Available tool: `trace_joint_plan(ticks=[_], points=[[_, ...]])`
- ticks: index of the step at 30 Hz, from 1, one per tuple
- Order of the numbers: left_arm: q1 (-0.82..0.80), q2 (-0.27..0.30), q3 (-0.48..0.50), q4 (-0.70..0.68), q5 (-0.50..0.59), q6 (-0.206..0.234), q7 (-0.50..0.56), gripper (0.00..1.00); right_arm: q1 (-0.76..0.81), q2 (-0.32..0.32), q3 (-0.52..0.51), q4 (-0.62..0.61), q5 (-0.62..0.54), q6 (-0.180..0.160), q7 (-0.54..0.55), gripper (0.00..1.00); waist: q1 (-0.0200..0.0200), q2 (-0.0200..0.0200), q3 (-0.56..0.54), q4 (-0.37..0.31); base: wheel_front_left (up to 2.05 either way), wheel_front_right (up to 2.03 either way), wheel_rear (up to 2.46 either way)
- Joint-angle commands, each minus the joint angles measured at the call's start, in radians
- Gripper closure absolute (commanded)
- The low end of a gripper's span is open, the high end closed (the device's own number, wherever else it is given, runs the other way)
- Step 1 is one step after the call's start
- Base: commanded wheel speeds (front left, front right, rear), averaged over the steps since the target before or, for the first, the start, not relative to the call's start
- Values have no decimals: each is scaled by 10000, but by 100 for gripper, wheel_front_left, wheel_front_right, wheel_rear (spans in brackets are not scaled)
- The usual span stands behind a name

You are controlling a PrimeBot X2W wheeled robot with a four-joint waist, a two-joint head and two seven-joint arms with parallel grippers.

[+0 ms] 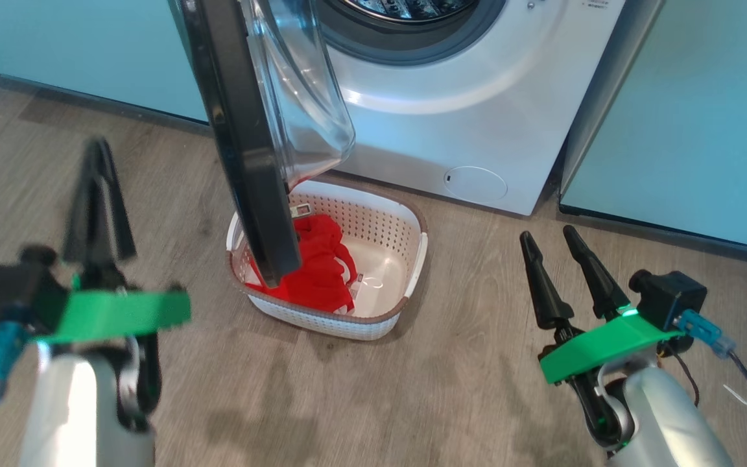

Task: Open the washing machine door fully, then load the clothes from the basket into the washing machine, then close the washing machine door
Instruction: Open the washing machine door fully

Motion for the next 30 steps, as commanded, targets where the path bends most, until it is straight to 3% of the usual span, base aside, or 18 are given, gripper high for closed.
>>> trace_joint_plan(ticks=[1, 11, 23, 30], points=[[-913, 93, 354, -768, 172, 127, -95, 100, -509, 106, 234, -262, -16, 0, -65, 0, 0, 0, 20, -44, 0, 0, 0], [-2422, 93, -349, -1276, 165, 158, -95, 100, -684, 89, 518, -312, 0, 0, -65, 0, 0, 0, 141, -440, 0, 0, 0], [-2222, 93, -2257, 1047, -431, 95, -95, 100, -975, 22, 455, -343, -65, 0, -65, 0, 0, 0, 720, -987, 0, 0, 0], [-2045, 93, -2790, 1987, -1209, 131, -95, 100, -1042, 30, 244, -355, -196, 0, -65, 0, 0, 0, 861, -964, 0, 0, 0]])
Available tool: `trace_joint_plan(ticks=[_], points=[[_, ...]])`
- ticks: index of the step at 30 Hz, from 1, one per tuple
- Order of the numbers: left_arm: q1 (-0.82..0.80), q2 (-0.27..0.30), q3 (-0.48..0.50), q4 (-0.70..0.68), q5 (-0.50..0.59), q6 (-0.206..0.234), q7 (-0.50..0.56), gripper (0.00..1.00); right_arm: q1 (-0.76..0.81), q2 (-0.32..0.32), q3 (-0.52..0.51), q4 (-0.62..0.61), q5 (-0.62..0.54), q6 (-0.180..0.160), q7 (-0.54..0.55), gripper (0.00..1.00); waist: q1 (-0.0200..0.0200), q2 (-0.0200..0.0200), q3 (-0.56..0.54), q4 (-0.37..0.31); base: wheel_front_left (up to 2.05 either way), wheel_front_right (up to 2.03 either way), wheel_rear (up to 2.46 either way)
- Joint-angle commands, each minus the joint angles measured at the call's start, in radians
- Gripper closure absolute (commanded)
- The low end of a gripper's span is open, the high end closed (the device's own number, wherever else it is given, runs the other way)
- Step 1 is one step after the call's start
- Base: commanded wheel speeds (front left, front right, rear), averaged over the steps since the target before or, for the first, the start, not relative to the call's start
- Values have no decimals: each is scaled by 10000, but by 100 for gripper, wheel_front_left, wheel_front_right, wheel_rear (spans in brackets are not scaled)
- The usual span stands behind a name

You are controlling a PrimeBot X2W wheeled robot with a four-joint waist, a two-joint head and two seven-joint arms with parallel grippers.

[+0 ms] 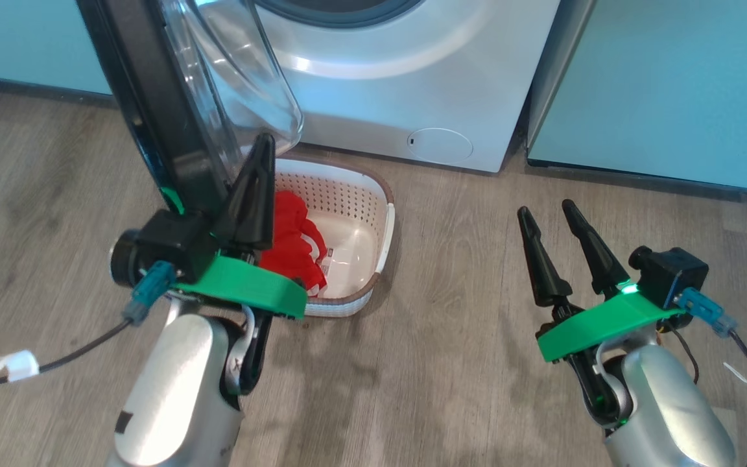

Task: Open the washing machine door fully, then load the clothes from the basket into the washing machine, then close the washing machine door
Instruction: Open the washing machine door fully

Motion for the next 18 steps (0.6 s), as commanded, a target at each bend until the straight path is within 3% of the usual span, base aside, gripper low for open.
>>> trace_joint_plan(ticks=[1, 18], points=[[-182, 123, 227, -183, -53, 54, -42, 100, -455, 50, 190, -372, -108, 0, -65, 0, -1, 0, 7, 27, 0, 0, 0], [-45, 123, 134, 1495, -548, 33, -42, 100, -391, 66, 137, -299, -149, 0, -65, 0, -1, 0, -16, 688, 0, 0, 0]])
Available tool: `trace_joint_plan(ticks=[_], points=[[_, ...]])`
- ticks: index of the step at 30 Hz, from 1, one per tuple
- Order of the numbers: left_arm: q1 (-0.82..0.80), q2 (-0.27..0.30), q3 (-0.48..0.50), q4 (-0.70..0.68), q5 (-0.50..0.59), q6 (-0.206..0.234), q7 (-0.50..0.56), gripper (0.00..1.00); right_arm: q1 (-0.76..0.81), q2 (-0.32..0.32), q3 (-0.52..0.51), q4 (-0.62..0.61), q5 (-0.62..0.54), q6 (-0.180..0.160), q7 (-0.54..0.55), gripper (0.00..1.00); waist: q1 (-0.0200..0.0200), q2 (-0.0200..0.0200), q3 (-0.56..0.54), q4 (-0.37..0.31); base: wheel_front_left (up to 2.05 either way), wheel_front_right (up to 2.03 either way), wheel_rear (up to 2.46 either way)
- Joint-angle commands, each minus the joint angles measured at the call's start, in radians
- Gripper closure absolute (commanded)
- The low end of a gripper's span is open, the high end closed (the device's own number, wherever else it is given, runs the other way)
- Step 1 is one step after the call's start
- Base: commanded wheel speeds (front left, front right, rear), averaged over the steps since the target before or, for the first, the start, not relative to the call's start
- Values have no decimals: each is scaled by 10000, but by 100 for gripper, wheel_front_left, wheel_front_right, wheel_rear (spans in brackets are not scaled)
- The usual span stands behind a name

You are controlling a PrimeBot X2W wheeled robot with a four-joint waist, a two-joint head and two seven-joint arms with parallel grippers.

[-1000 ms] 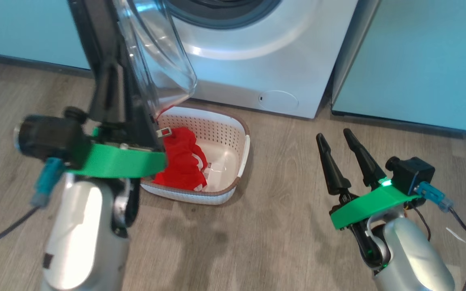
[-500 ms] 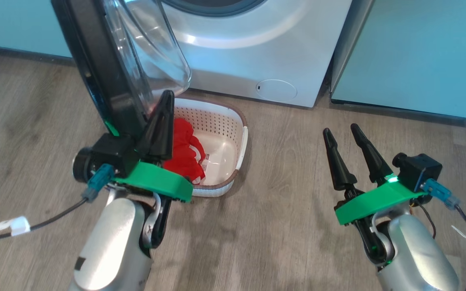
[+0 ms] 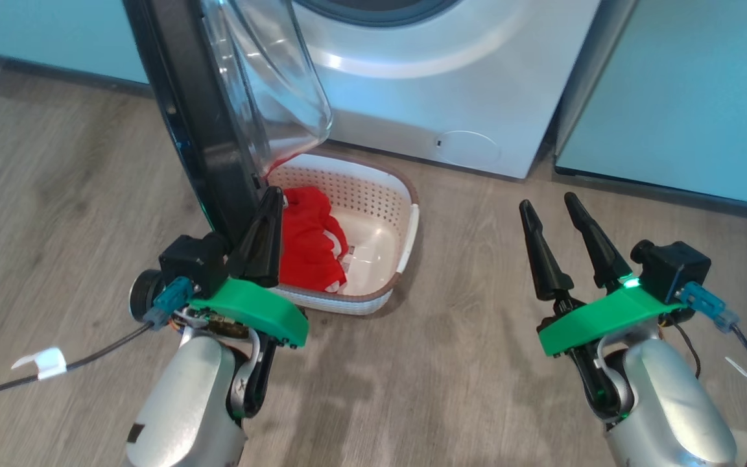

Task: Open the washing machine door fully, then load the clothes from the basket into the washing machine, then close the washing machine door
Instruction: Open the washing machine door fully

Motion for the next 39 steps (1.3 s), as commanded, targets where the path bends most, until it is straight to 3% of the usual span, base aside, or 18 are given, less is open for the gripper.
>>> trace_joint_plan(ticks=[1, 17, 31, 39], points=[[-261, 131, 375, -223, -62, 47, -49, 100, -231, 52, 190, -277, -74, 0, -65, 0, 0, 0, -32, 178, 0, 0, 0], [-298, 131, 1258, -26, -89, 97, -49, 100, -370, -180, 619, -112, -102, 0, -65, 0, 0, 0, 282, 1253, 0, 0, 0], [-1310, 131, 3458, 768, 503, -419, -49, 100, -872, -531, 952, -18, -57, 0, -65, 0, 0, 0, 1159, 1854, 0, 0, 0], [-2034, 137, 4874, 1524, 899, -972, -49, 100, -991, -948, 1143, 111, -132, 0, -62, 0, 0, 0, 1648, 2003, 0, 0, 0]])
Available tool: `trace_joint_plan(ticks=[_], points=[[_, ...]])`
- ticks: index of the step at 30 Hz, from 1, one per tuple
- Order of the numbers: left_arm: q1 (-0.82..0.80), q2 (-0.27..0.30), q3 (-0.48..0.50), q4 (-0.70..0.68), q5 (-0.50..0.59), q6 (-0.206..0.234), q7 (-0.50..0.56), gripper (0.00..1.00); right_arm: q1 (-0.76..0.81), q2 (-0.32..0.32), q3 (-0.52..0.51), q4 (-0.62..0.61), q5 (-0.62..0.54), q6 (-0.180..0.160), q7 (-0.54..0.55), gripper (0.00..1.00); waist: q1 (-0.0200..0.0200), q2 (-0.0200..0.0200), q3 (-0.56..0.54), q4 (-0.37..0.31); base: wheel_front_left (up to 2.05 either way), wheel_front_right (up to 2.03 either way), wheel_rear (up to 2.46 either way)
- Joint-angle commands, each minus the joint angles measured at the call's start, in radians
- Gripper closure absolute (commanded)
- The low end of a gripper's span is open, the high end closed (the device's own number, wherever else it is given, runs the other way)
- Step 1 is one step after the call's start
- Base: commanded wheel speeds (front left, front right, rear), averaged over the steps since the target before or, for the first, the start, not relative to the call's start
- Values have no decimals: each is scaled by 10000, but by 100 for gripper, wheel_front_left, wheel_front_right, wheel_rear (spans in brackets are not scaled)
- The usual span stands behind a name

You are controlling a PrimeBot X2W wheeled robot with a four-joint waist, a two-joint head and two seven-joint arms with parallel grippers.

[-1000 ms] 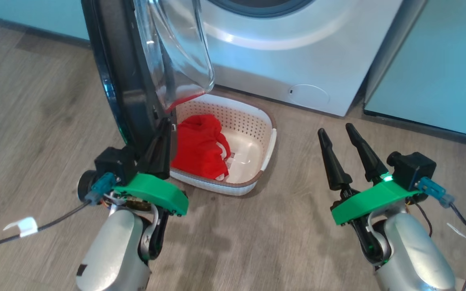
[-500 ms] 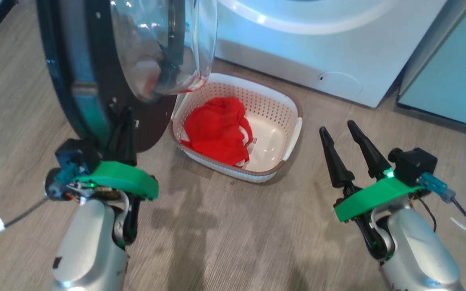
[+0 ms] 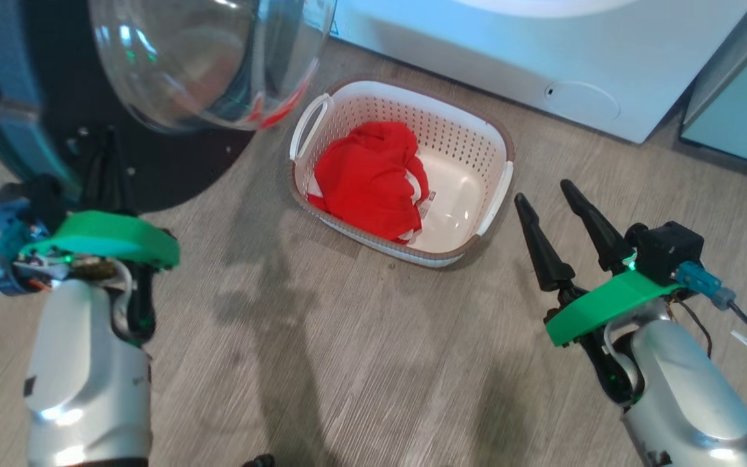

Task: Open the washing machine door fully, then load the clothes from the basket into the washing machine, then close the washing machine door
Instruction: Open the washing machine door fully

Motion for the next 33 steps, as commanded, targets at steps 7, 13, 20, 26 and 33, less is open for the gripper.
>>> trace_joint_plan(ticks=[7, 13, 20, 26, 33], points=[[-1115, 610, 1617, 336, 393, -341, -49, 100, -490, -243, 200, -405, -125, 0, 30, 0, 0, 0, 548, -36, 0, 0, 0], [-1600, 1109, 2298, 716, 660, -515, -49, 100, -561, -412, 99, -634, -227, 0, 181, 0, 0, 0, 918, -161, 0, 0, 0], [-2232, 1903, 3149, 1209, 953, -649, -49, 100, -447, -642, -79, -1047, -411, 0, 505, 0, 0, 0, 1270, -295, 0, 0, 0], [-2735, 2509, 3699, 1712, 1157, -691, -49, 100, -266, -742, -209, -1442, -528, 0, 773, 0, 0, 0, 1420, -380, 0, 0, 0], [-3207, 2788, 4401, 1997, 1195, -555, -49, 100, -118, -818, -348, -1855, -640, 0, 1043, 0, 0, 0, 1602, -408, 0, 0, 0]])
